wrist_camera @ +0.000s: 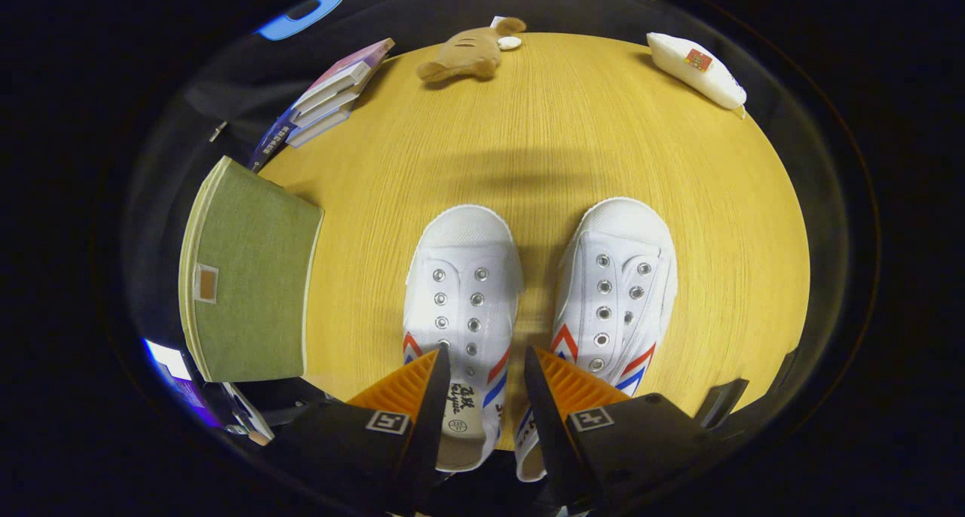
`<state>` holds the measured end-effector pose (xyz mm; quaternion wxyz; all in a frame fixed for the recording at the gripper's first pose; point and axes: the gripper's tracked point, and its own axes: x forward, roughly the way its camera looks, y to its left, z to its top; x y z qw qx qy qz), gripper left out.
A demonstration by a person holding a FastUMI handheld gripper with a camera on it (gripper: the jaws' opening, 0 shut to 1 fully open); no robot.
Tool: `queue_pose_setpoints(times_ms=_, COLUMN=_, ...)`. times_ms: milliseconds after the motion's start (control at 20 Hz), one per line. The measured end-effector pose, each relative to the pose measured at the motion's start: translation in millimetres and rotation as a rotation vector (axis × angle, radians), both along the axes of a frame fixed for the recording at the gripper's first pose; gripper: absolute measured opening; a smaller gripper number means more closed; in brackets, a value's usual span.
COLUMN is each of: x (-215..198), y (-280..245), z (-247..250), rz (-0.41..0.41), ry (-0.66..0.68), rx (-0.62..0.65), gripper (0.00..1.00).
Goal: Open the storage box then place both shoes into the box .Put the left shoe in first, then the right shoe, with the right side of both shoes facing outward in a uniform manner.
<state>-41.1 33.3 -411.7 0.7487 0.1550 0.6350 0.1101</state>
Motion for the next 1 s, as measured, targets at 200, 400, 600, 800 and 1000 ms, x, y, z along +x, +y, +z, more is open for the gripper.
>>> queue_pose_setpoints(times_ms=200, x=-6.3, y=5.7, z=-13.4, rz=0.001, ry=0.057, rx=0.002, gripper=0.32)
queue_pose_setpoints(times_ms=400, x=-13.0, y=6.8, z=-6.6, rz=-0.172, ry=0.166, rx=0.092, gripper=0.1)
queue_pose_setpoints(times_ms=600, x=-20.6, y=10.7, z=11.5, rz=-0.264, ry=0.2, rx=0.145, gripper=0.09)
queue_pose_setpoints(times_ms=800, x=-14.1, y=13.5, z=48.8, rz=-0.298, ry=0.161, rx=0.198, gripper=0.09)
queue_pose_setpoints(times_ms=1000, x=3.6, y=22.1, z=100.8, rz=-0.345, ry=0.119, rx=0.257, gripper=0.09)
